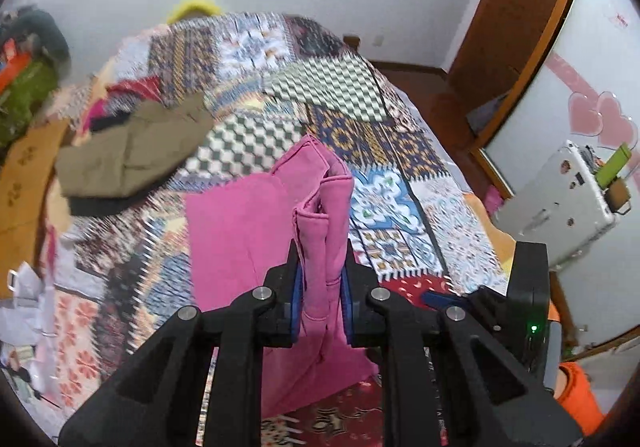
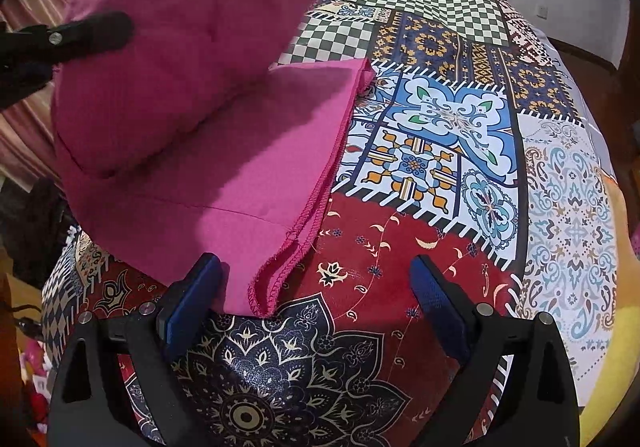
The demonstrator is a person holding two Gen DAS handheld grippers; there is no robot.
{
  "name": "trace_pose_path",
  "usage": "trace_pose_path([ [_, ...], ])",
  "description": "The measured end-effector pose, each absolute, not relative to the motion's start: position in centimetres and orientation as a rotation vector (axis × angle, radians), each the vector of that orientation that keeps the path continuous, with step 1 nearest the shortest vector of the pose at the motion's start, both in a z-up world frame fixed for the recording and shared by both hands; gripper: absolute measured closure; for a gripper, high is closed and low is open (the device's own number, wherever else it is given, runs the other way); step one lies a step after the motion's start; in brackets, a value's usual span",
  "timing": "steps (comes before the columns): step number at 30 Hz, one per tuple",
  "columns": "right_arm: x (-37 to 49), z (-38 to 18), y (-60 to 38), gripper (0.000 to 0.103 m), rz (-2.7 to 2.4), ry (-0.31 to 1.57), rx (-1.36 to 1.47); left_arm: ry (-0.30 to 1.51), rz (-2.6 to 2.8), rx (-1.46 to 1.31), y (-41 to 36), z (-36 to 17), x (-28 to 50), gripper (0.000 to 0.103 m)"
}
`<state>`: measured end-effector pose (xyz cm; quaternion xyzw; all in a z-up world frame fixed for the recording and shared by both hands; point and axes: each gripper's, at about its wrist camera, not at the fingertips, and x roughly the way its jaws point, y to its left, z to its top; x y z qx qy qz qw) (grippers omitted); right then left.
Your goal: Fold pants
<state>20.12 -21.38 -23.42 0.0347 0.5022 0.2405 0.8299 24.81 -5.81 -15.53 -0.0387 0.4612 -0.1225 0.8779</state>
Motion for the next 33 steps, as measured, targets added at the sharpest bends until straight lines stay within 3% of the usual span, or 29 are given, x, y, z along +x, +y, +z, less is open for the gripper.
trace_pose_path([
  [7, 20.2, -23.5, -21.5, 0.008, 0.519, 1.063, 0.082, 1.009, -0.304, -0.052, -7.2, -16.7, 24.5, 0.083],
  [11, 20.2, -23.5, -21.6, 0.008, 0.521, 1.059, 0.092, 1.032, -0.326, -0.054, -6.7, -16.3, 24.4, 0.037],
  [12, 20.2, -23.5, -21.6, 0.008, 0.522, 1.058, 0.095, 1.005, -0.326, -0.070, -6.3, -15.8, 24.2, 0.033],
  [22, 20.1, -23.5, -21.8, 0.008, 0.526, 1.054, 0.112, 0.960, -0.105, 0.011, -1.7, -15.6, 29.5, 0.026],
  [33, 20.1, -23.4, -22.1, 0.009, 0.497, 1.050, 0.116, 1.169, 0.035, 0.094, 1.7, -24.5, 40.4, 0.025],
])
